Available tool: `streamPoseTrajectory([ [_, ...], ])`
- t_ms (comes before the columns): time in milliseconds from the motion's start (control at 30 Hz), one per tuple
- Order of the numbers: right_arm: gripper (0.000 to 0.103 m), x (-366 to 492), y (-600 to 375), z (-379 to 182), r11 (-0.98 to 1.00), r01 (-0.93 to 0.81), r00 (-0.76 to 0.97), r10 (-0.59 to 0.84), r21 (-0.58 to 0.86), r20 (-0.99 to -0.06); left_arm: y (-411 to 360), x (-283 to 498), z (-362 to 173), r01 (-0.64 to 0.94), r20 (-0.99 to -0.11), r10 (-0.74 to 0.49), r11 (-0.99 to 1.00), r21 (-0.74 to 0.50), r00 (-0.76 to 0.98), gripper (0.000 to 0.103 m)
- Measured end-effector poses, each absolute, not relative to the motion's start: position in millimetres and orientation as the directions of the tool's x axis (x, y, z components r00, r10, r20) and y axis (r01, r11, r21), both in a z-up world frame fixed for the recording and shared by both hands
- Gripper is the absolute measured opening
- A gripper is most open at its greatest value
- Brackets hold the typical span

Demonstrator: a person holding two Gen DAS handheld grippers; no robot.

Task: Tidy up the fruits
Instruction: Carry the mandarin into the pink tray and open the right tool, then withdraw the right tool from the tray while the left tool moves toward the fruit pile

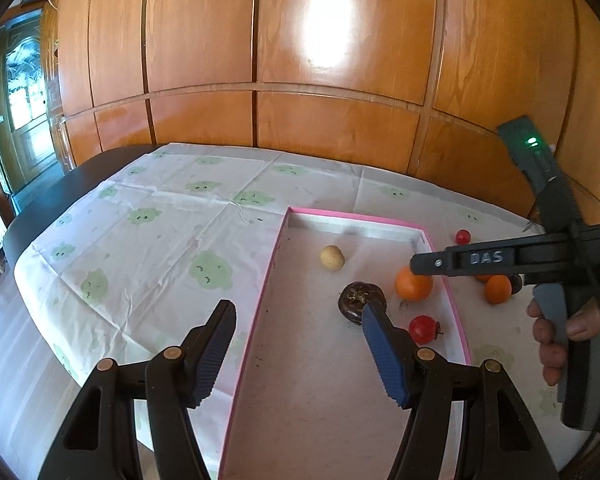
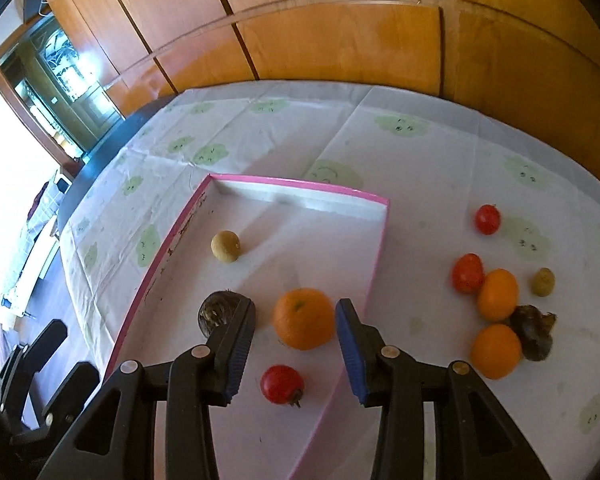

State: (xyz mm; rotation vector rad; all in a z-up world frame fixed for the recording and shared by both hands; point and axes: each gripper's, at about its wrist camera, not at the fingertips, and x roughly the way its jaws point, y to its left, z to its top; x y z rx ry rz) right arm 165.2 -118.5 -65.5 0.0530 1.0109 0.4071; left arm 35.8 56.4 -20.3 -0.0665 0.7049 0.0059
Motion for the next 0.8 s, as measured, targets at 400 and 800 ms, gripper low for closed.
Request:
streamPoseTrajectory([
  [400,0.042,119,-176,-53,0.943,-0.283,0.519,0.305,0.176,-0.799,41,31,-15,0.018,-0.641,-0.039,0.999,-0.039,0.766,0.066],
  [800,0.042,101,-244,-52,0.975,-0.19,0.559,0.206,0.118,-0.803,22,27,-12,0.07,-0.645,-0.062,0.997,-0.014,0.762,0.066],
])
